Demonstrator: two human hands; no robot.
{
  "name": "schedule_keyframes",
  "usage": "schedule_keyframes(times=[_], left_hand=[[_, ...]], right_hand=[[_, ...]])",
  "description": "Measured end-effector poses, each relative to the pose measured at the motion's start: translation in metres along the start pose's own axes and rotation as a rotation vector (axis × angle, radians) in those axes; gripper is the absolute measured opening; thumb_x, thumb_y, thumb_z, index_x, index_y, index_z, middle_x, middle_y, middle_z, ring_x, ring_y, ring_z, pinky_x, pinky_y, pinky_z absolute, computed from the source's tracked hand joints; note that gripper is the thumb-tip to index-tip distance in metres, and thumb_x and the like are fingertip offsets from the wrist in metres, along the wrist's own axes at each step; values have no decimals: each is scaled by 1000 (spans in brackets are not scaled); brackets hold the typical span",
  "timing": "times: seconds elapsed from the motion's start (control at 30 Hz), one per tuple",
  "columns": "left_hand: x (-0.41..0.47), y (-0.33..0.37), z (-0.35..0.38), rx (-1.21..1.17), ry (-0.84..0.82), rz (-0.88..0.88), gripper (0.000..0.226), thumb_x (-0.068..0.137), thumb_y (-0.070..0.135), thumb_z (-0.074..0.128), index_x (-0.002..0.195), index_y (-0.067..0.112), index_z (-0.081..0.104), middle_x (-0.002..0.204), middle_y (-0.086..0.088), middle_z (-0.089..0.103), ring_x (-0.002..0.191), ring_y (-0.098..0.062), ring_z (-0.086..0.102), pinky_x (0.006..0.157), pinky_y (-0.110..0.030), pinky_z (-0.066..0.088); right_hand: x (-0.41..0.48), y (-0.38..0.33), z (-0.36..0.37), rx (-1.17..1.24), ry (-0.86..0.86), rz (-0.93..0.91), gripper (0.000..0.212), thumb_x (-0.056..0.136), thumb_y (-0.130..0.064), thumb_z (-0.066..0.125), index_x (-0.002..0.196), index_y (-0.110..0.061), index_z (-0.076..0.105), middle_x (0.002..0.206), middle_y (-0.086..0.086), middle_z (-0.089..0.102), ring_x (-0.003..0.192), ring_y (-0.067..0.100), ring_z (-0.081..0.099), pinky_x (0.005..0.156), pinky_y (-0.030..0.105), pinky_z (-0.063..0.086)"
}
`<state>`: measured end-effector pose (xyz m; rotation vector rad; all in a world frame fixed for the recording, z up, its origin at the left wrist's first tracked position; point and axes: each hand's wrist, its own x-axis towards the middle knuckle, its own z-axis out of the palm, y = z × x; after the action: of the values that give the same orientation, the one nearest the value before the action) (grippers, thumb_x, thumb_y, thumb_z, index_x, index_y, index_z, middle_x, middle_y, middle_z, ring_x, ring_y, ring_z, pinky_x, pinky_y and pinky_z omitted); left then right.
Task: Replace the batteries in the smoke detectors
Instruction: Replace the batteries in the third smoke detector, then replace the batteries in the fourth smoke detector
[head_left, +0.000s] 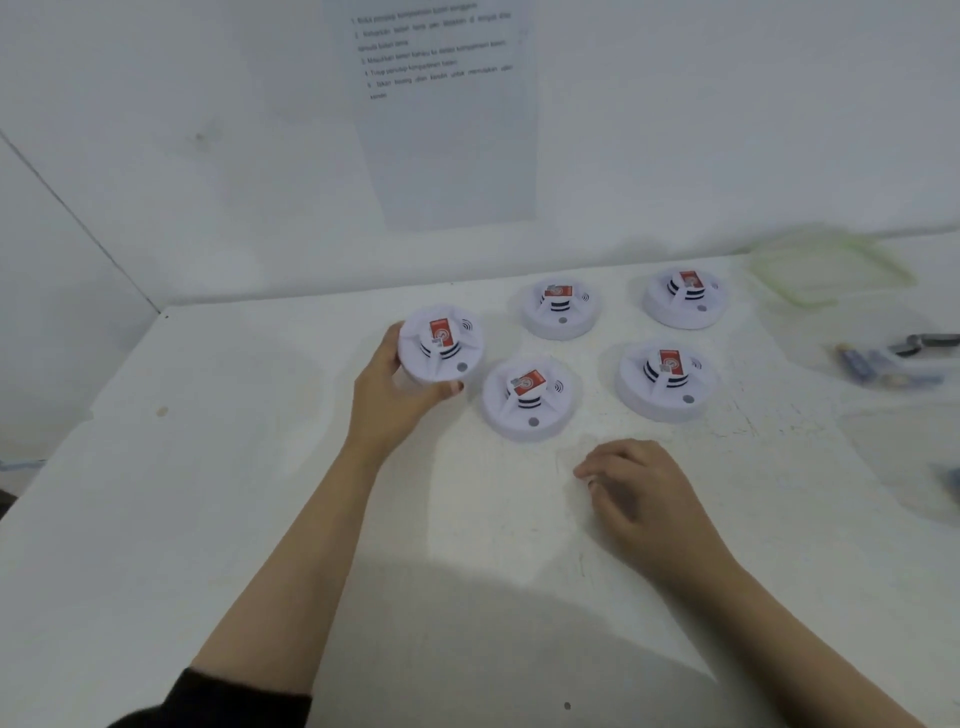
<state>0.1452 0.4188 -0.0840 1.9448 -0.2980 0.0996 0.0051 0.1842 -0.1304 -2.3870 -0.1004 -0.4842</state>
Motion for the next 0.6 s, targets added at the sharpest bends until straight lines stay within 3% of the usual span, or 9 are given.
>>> schedule_keyframes(times=[0.13,0.23,0.4,0.5,0.6], left_hand=[[30,-12,3,109,-43,-67,74,53,50,79,121,31,55,114,20,64,103,8,59,83,-17,45],[42,-19,8,175,-51,-90,76,50,59,72,119,31,55,111,21,63,101,4,60,84,-19,46],[57,-29,10,322,-81,-138,79,49,69,66,116,28,58,113,9,64,106,-16,60,97,-43,47],[67,-24,14,432,-95,-202,113,43,74,63,137,14,41,137,-5,51,131,-28,41,109,-47,31],[75,-6,25,494,-53,-193,114,56,63,64,149,11,23,153,-10,32,145,-29,17,116,-50,12]], right_hand=[[1,0,-4,20,-37,20,25,77,-25,46,86,-22,69,92,-14,61,93,-3,48,87,3,29],[3,-2,-4,34,-51,28,25,77,-25,46,86,-23,69,91,-15,60,97,-4,47,86,3,29],[3,-2,-3,-1,-48,15,23,77,-20,47,87,-21,68,92,-11,60,92,1,48,85,4,31],[3,-3,-2,-36,-53,7,23,77,-19,47,88,-20,68,91,-10,61,93,4,48,85,6,31],[3,-3,-2,-81,-30,6,22,76,-19,48,86,-24,67,89,-14,62,92,2,50,86,11,30]])
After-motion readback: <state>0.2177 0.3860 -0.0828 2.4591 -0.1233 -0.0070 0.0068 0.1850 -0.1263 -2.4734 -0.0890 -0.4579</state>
